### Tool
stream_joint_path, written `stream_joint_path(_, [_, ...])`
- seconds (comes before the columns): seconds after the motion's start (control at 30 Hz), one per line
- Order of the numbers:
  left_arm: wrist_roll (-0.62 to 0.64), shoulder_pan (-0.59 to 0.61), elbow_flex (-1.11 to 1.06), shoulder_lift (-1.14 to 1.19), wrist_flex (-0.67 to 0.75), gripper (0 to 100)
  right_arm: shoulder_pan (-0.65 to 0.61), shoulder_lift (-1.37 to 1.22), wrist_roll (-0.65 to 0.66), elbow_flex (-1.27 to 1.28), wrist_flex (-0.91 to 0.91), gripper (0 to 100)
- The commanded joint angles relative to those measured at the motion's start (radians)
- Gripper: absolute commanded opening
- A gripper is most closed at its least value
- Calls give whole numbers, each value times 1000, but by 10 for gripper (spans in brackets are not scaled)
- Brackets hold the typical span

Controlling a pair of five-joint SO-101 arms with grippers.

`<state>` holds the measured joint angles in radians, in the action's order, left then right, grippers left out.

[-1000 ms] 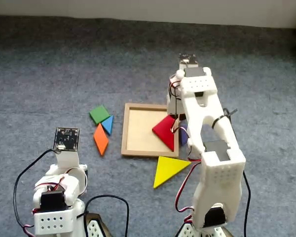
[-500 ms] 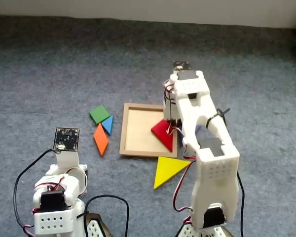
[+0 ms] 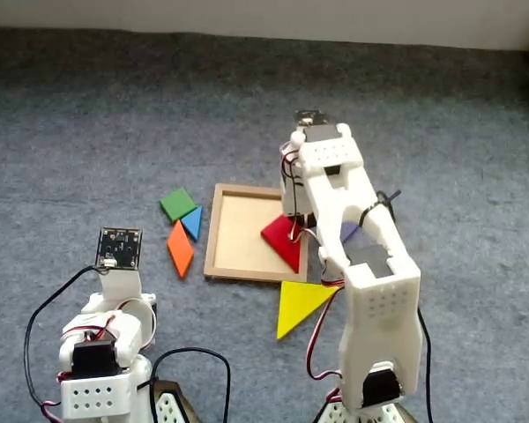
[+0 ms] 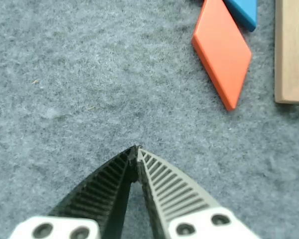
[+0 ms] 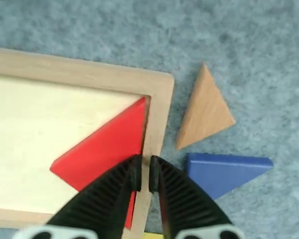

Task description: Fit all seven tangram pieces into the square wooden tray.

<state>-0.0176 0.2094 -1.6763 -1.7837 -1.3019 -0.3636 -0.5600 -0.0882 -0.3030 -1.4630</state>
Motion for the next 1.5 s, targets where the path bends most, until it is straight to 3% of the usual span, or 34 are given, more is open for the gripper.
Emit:
stream_joint_path(0.0, [6, 5, -21, -8, -6, 6, -31, 142, 12, -56, -25, 40])
stream_joint_path(0.43, [6, 5, -21, -8, -6, 6, 45, 562, 2, 367, 71, 40])
stream_joint_path(0.67, [6, 5, -21, -8, -6, 6, 42, 808, -124, 556, 90, 40])
stream_joint_path(1.07, [6, 5, -21, -8, -6, 6, -361, 894, -129, 960, 150, 40])
stream_joint_path(1.47, [6, 5, -21, -8, -6, 6, -401, 891, -130, 1228, 472, 40])
